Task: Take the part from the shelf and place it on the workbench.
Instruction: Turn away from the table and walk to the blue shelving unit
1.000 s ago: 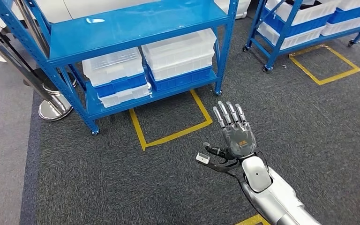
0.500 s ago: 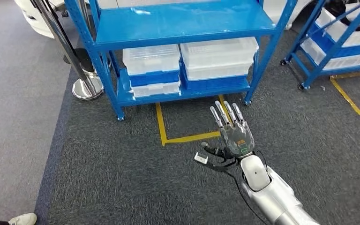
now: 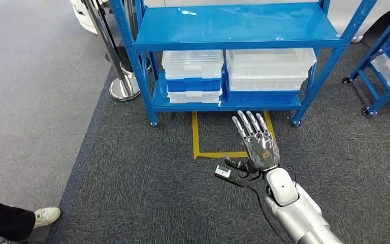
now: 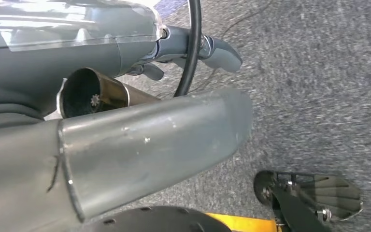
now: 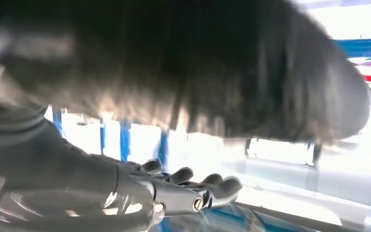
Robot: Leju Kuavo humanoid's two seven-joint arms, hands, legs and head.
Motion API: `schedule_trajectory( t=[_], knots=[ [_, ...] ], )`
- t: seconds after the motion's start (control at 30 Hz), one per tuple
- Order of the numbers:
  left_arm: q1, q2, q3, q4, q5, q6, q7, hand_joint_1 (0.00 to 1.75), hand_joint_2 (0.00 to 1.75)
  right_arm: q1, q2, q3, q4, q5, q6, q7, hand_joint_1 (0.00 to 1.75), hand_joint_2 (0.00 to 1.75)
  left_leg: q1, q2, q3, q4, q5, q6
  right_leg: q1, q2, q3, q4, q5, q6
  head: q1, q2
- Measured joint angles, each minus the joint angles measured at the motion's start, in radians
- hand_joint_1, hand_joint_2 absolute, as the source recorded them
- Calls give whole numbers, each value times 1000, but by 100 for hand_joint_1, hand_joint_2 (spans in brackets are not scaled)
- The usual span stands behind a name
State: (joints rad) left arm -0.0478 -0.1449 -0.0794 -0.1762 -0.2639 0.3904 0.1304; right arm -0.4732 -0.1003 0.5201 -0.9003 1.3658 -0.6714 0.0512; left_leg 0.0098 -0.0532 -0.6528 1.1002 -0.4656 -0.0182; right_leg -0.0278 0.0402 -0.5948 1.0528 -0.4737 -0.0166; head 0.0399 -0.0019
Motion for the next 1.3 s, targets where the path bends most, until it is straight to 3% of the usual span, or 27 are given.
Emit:
schedule_trajectory(
  t=[0.03,0.1,0.13,0.17,0.27,0.3,0.33,0.43,0.53,0.67,0.83,0.93,1.3],
  knots=[
    [-3,0,2,0,0,0,0,0,0,3,12,-31,33,-65,5,-33,0,0,0,27,-28,60,-30,-4,2,-8,1,-1,0,-4,-1,0],
    [-6,0,7,0,1,1,0,0,0,15,33,-90,111,-165,7,-88,0,87,2,45,-90,181,-78,-7,7,-27,2,-1,-3,-7,-1,0],
    [-5,0,9,0,1,1,0,0,0,22,41,-115,146,-190,5,-105,0,131,2,47,-102,204,-78,-6,9,-35,2,-1,-4,-8,-2,0],
    [-4,0,11,0,1,1,1,0,0,26,49,-136,176,-207,9,-113,0,175,1,47,-95,187,-59,-3,11,-40,2,-1,-5,-8,-2,0],
    [-3,0,20,0,4,4,1,0,0,38,74,-194,285,-263,115,-60,0,175,-7,48,8,-7,28,25,18,-46,11,-4,-9,-6,-1,0],
    [-5,0,23,0,5,6,2,0,0,57,81,-219,331,-296,181,-16,0,175,-11,48,35,-54,38,34,18,-50,15,-8,-11,-2,-1,0],
    [-6,-1,27,0,6,9,4,0,0,84,88,-251,382,-336,257,39,0,175,-12,46,52,-80,40,35,20,-56,19,-11,-15,0,-1,0],
    [1,-6,39,0,5,16,15,0,0,214,109,-360,513,-441,486,211,0,175,-11,32,68,-90,37,17,22,-74,37,-18,-26,7,0,0],
    [13,-6,48,0,4,24,20,0,0,350,129,-443,596,-498,628,334,0,175,-15,31,69,-88,28,24,19,-73,46,-21,-29,13,0,0],
    [9,-7,60,0,0,37,40,0,0,413,164,-542,656,-571,775,443,0,175,-17,49,73,-87,20,29,17,-55,48,-24,-29,16,0,0],
    [8,-3,61,0,-50,41,62,0,0,431,215,-672,681,-705,732,462,0,175,-18,50,76,-86,18,31,15,-54,49,-26,-29,19,0,0],
    [8,-2,60,0,-64,41,62,0,0,430,234,-733,687,-717,719,458,0,175,-19,50,77,-86,19,32,15,-54,51,-26,-29,21,0,0],
    [7,0,58,0,-61,43,102,0,0,426,264,-772,697,-651,681,444,0,175,-19,50,77,-85,19,32,15,-54,51,-26,-28,22,0,0]
  ],
)
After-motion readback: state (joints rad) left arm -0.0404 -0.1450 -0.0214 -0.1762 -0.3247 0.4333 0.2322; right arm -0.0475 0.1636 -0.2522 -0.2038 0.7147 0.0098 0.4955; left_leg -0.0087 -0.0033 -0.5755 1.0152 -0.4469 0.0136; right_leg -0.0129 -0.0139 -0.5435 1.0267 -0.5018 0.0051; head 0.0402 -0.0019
